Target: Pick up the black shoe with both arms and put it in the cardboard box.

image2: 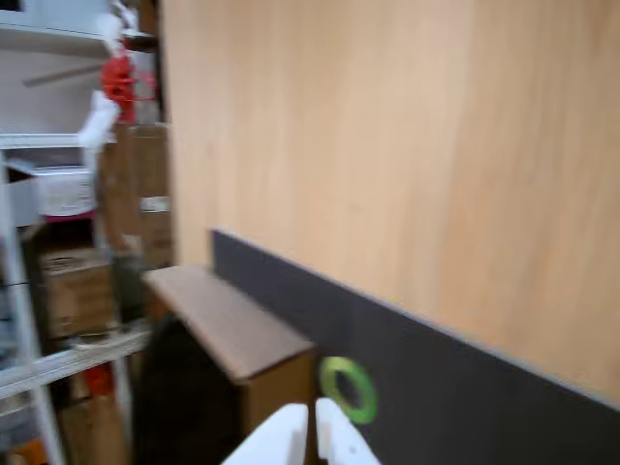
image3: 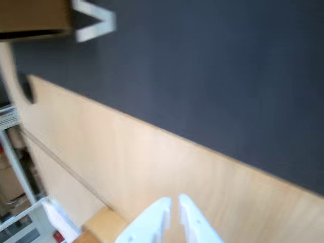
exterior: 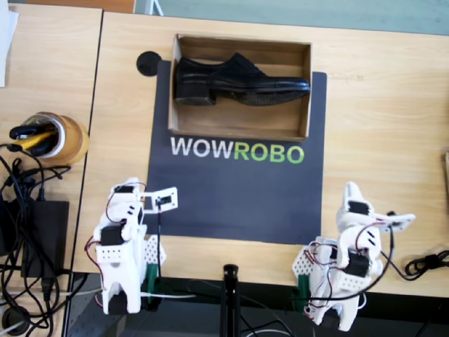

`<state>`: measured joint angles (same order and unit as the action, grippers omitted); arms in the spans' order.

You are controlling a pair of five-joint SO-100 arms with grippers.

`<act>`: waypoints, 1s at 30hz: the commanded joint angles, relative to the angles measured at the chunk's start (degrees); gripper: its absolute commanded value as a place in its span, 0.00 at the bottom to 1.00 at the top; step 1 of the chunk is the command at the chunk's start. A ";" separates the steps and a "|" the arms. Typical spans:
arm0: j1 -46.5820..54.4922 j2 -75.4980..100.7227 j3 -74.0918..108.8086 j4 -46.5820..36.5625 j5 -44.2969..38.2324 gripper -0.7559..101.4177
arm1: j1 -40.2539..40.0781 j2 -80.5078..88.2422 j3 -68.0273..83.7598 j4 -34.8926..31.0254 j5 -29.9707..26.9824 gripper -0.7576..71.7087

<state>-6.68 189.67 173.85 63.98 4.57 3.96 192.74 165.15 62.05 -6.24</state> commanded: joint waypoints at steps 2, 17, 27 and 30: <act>-1.14 0.97 0.70 -0.26 1.23 0.01 | -0.18 2.64 5.89 -1.49 1.49 0.01; -2.29 0.97 0.79 -0.26 0.18 0.01 | -0.79 2.64 13.71 -5.01 2.29 0.01; -2.29 0.97 0.79 -0.26 0.26 0.01 | -0.79 2.64 13.71 -5.01 2.29 0.01; -2.29 0.97 0.79 -0.26 0.26 0.01 | -0.79 2.64 13.71 -5.01 2.29 0.01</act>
<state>-7.65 190.20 174.11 63.63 4.31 3.43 192.74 177.89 57.57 -3.16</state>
